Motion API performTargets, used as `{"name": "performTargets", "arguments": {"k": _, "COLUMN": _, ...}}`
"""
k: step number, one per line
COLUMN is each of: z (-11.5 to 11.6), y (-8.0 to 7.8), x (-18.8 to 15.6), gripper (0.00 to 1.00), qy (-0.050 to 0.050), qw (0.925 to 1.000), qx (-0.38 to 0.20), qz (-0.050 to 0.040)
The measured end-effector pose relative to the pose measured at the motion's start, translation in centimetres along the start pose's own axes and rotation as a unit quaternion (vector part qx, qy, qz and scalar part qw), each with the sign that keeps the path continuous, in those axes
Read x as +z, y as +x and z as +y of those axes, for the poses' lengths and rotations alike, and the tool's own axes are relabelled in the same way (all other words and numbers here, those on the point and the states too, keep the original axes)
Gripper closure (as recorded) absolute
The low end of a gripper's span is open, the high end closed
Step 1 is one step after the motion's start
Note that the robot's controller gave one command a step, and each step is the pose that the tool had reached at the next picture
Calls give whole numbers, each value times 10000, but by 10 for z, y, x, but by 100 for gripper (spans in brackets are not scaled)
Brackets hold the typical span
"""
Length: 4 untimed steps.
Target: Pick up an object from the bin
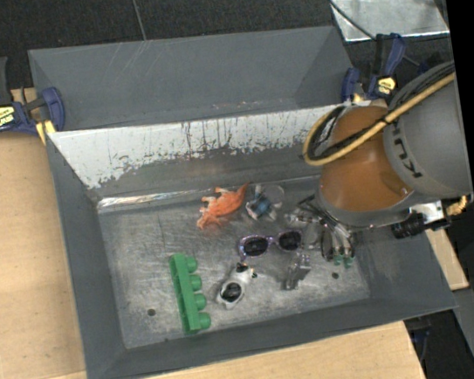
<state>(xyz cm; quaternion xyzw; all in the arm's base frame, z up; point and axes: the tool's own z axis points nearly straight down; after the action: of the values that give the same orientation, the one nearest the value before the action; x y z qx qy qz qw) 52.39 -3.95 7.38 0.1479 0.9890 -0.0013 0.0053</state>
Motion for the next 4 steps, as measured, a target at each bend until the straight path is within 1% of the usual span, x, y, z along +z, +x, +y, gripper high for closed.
{"name": "performTargets", "arguments": {"k": 1, "z": 65, "y": 36, "x": -3, "gripper": 100, "qy": -31, "qw": 9825, "qx": -1862, "qz": -52}}
{"name": "performTargets", "arguments": {"k": 2, "z": 65, "y": 36, "x": -3, "gripper": 100, "qy": -31, "qw": 9825, "qx": -1863, "qz": -52}}
{"name": "performTargets", "arguments": {"k": 3, "z": 79, "y": 48, "x": -42, "gripper": 100, "qy": -7, "qw": 9816, "qx": -1907, "qz": 72}}
{"name": "performTargets", "arguments": {"k": 4, "z": 70, "y": 34, "x": -96, "gripper": 100, "qy": -26, "qw": 9819, "qx": -1895, "qz": 61}}
